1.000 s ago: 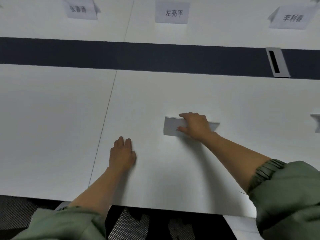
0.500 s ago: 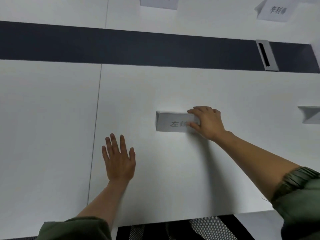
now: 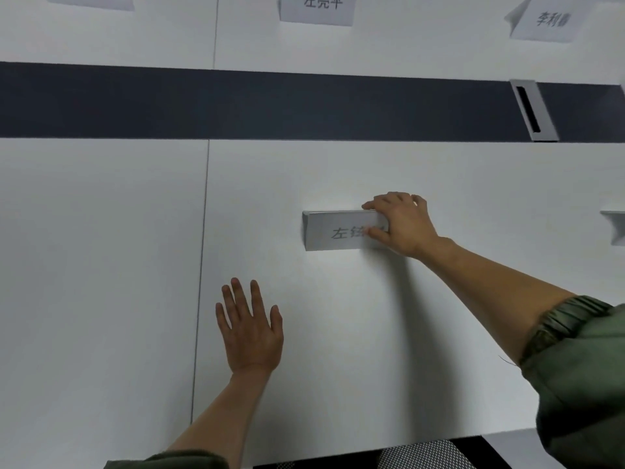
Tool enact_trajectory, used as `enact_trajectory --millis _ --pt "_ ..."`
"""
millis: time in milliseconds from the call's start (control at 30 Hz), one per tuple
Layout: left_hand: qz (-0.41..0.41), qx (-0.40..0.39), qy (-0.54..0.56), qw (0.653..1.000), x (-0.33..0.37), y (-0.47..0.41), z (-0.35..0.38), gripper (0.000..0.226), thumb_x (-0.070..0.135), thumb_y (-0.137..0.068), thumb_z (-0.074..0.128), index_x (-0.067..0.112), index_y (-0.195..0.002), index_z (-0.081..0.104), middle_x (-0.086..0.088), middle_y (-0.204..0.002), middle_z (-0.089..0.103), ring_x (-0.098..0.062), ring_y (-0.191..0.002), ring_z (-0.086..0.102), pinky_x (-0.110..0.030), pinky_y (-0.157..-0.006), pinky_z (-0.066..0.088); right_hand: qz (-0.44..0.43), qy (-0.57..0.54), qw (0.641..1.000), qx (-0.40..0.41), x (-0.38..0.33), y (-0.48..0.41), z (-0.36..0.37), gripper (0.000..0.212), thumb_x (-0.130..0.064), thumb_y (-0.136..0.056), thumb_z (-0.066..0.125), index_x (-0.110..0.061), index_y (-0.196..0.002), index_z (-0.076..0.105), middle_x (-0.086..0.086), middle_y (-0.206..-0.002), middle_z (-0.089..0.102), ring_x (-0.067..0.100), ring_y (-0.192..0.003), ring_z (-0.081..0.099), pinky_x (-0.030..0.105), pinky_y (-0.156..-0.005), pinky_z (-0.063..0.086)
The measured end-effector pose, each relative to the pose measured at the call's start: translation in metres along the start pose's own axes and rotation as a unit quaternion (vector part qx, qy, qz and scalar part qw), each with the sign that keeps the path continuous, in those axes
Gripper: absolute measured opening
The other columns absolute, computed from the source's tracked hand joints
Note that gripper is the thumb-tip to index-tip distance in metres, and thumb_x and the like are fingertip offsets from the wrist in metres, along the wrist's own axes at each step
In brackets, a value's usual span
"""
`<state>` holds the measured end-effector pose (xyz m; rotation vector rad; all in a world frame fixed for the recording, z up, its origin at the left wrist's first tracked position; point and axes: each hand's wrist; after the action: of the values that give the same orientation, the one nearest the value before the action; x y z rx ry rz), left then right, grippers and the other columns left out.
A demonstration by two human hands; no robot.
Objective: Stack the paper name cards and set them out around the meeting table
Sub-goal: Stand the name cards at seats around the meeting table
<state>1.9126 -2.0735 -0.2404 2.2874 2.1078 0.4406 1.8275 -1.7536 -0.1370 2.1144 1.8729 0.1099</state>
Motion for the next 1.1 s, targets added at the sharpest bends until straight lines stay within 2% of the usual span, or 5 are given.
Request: enact_trajectory --millis 200,333,400,533,1100 --pt "0.006 -0.028 -0.022 0.999 -0.001 -0.004 -0.002 0.067 0.045 -0.096 0.018 0.008 -0.152 0.015 -0.022 -0.16 0.01 -0.037 -0.148 0.009 -0.051 -0.12 0.004 0.032 -0.027 0.999 0.027 -0.003 0.017 -0.007 0.088 -0.05 -0.083 0.064 -0.027 -0.154 0.018 0.008 -0.161 0.019 0.029 -0.148 0.014 0.055 -0.118 0.008" --pt "-0.004 -0.116 -0.08 0.99 0.006 -0.006 -0.022 0.067 0.043 -0.1 0.021 0.007 -0.154 0.006 -0.024 -0.16 0.0 -0.04 -0.148 0.001 -0.053 -0.119 0.007 0.085 -0.041 0.993 0.077 0.015 0.064 -0.017 0.08 -0.042 -0.087 0.061 -0.021 -0.154 0.023 0.011 -0.159 0.026 0.03 -0.145 0.024 0.049 -0.116 0.019" --pt "-0.009 -0.158 -0.116 0.981 0.018 -0.01 -0.045 0.063 0.04 -0.1 0.03 0.007 -0.152 0.016 -0.026 -0.158 0.012 -0.042 -0.145 0.014 -0.051 -0.115 0.022 0.131 -0.065 0.988 0.056 0.03 0.092 -0.019 0.071 -0.038 -0.09 0.06 -0.021 -0.151 0.029 0.01 -0.154 0.034 0.03 -0.138 0.035 0.045 -0.11 0.031" --pt "0.097 -0.16 -0.103 0.977 0.05 -0.011 -0.084 0.031 0.028 -0.097 0.036 0.011 -0.117 0.053 -0.01 -0.117 0.057 -0.028 -0.107 0.055 -0.037 -0.086 0.043 0.209 -0.134 0.969 -0.01 0.062 0.158 -0.019 0.046 -0.035 -0.092 0.057 -0.021 -0.136 0.051 0.004 -0.132 0.059 0.025 -0.12 0.055 0.036 -0.096 0.044" --pt "0.429 -0.121 -0.038 0.894 0.334 0.238 -0.115 0.038 0.031 -0.098 0.043 0.019 -0.132 0.054 -0.004 -0.113 0.068 -0.026 -0.11 0.057 -0.034 -0.086 0.046 0.363 -0.234 0.889 0.154 0.196 0.532 -0.022 0.033 -0.035 -0.092 0.059 -0.02 -0.12 0.065 -0.001 -0.111 0.07 0.02 -0.1 0.062 0.031 -0.08 0.05"
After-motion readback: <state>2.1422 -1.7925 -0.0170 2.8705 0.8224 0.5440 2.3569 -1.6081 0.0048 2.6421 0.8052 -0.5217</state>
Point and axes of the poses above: each hand's wrist, its own y-axis away from the middle knuckle, its own z-axis out of the palm, x = y × z
